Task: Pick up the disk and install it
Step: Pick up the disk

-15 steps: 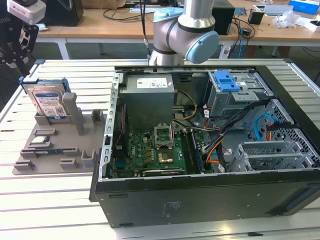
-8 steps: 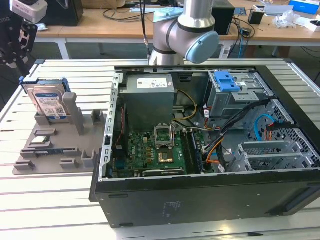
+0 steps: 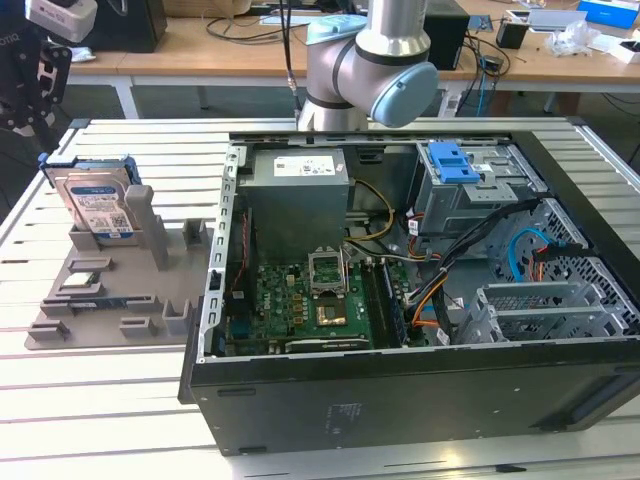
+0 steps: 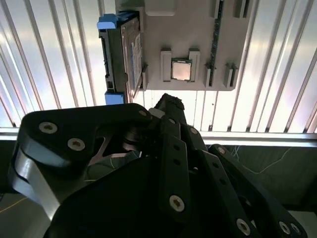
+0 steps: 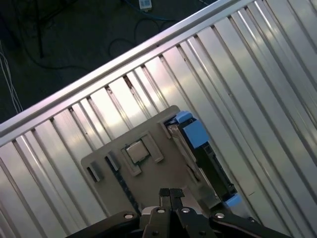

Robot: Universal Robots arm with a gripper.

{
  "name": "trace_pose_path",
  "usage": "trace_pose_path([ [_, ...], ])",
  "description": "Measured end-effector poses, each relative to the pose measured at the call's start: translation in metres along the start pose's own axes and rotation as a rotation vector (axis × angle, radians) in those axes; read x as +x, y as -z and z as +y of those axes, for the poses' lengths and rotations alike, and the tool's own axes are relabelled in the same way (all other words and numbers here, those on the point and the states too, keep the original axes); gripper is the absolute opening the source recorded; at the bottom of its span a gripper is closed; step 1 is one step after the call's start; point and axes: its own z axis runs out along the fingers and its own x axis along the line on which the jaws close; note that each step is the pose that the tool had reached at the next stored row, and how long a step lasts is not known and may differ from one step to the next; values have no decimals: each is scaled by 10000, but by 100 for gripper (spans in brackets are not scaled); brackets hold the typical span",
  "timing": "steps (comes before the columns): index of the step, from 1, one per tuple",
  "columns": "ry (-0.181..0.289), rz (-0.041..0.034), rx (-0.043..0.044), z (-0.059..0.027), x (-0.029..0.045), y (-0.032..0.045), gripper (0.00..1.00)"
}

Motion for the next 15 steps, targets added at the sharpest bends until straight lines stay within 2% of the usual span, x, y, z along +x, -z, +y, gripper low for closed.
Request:
trace_pose_path([
  [15,1745,76,-41,0,0,0,11],
])
